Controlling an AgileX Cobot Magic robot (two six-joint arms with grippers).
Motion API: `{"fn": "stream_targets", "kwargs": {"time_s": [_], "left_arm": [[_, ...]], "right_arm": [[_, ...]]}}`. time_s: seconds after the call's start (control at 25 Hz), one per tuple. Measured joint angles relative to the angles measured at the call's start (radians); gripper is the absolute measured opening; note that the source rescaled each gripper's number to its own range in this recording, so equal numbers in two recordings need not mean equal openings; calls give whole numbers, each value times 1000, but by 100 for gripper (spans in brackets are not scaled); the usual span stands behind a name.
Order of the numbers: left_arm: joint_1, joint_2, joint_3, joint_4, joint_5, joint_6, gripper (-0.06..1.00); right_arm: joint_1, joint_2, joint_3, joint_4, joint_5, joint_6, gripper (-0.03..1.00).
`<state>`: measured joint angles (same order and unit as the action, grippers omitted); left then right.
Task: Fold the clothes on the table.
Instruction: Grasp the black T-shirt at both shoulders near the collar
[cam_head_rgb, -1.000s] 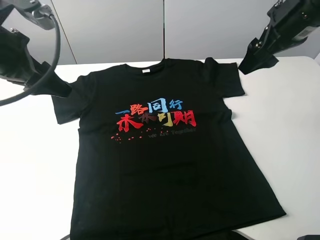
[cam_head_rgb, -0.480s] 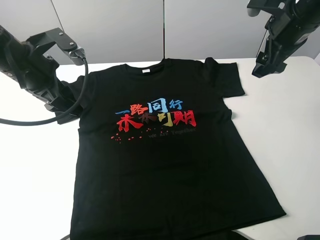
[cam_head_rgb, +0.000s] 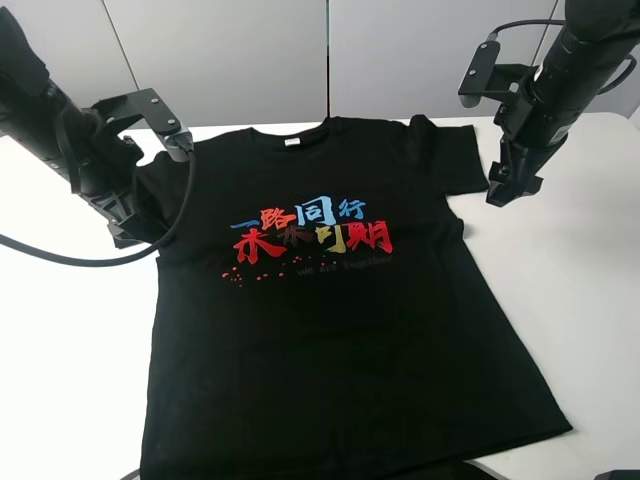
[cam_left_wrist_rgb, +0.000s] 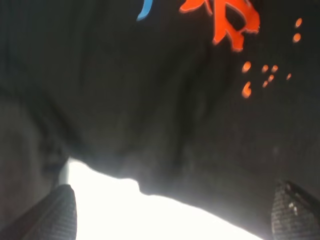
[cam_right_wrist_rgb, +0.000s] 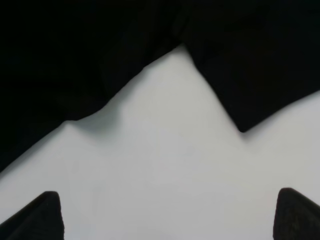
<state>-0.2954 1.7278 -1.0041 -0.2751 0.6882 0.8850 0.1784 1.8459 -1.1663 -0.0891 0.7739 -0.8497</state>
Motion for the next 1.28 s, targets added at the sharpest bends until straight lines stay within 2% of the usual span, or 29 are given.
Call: {"fn": "stream_targets", "kwargs": {"time_s": [0.12,0.28,0.44,0.6,0.96,1.28], "left_arm": [[-56,35,-45,56,13,2,100],[-118,101,-85,164,31,-41,100],[-137,170,-88,246,40,-93,100],[-137,213,-89,261,40,-100,100],[-137,228,-89,297,7,-100,100],[-137,263,-94,325,-6,-111,100]], "right_arm": [[0,24,0,24,0,-27,91],[0,32,-2,133,-4,-119,91],[0,32,-2,193,-8,-175,91],[9,46,-4,204,-10,-192,91],[113,72,-4,204,-45,-210,91],[118,82,-4,178,-45,-212,91]]}}
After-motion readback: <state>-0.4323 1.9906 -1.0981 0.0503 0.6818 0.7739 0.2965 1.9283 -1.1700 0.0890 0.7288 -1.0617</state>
